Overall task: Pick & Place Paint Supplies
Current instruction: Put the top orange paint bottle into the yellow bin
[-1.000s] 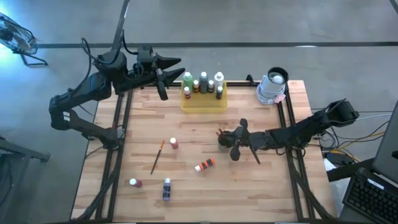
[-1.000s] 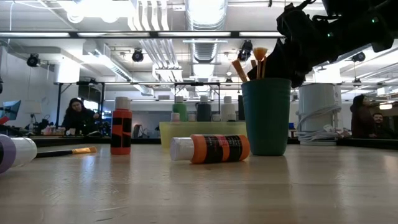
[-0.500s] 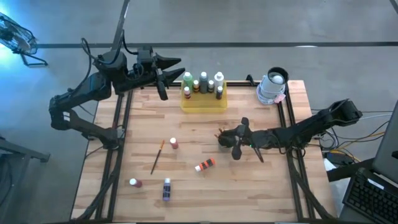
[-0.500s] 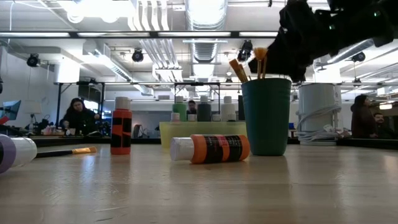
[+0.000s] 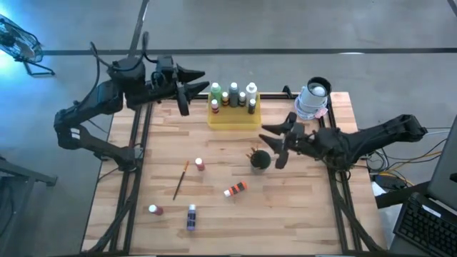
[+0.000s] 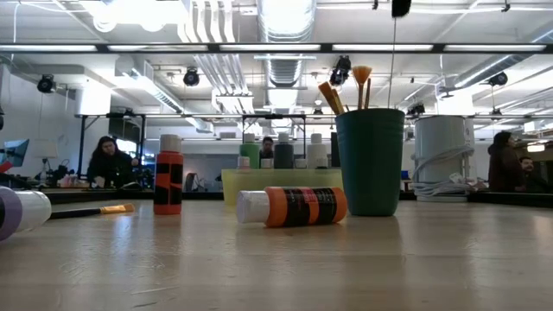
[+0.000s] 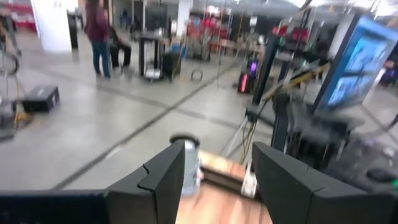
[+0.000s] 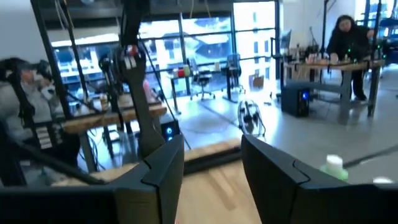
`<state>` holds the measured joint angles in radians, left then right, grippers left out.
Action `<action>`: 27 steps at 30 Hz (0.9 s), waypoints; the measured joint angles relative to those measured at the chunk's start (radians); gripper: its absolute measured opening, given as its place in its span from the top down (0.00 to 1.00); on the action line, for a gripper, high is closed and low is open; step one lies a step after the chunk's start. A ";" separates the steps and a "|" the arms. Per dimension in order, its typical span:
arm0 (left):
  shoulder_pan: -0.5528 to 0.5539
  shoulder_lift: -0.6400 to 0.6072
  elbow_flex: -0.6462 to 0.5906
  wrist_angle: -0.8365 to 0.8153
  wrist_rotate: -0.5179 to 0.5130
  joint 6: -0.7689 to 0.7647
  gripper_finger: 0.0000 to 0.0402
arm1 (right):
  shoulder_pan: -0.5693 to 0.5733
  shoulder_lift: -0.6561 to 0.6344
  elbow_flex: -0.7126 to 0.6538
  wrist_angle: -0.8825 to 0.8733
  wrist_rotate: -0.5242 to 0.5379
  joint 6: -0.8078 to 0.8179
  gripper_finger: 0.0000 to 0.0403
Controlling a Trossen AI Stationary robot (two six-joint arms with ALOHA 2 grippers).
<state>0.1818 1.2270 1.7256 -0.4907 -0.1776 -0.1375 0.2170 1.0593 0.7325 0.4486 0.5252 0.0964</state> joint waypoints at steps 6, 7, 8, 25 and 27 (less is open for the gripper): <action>0.000 0.000 0.000 -0.214 0.000 -0.061 0.52 | -0.002 0.018 0.217 -0.317 -0.010 0.032 0.64; 0.000 0.000 0.000 -0.255 0.000 -0.073 0.52 | -0.002 0.023 0.262 -0.406 -0.011 0.045 0.65; 0.000 0.000 0.000 -0.301 0.000 -0.087 0.52 | -0.002 0.030 0.304 -0.492 -0.011 0.054 0.65; -0.180 -0.001 -0.210 -0.785 0.018 -0.376 0.52 | -0.038 0.101 0.600 -0.824 0.000 0.052 0.65; -0.220 -0.003 -0.264 -0.786 0.014 -0.404 0.52 | -0.042 0.099 0.596 -0.828 0.000 0.062 0.63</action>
<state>-0.0378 1.2238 1.4618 -1.2766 -0.1632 -0.5414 0.1749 1.1584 1.3287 -0.3793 0.5248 0.1581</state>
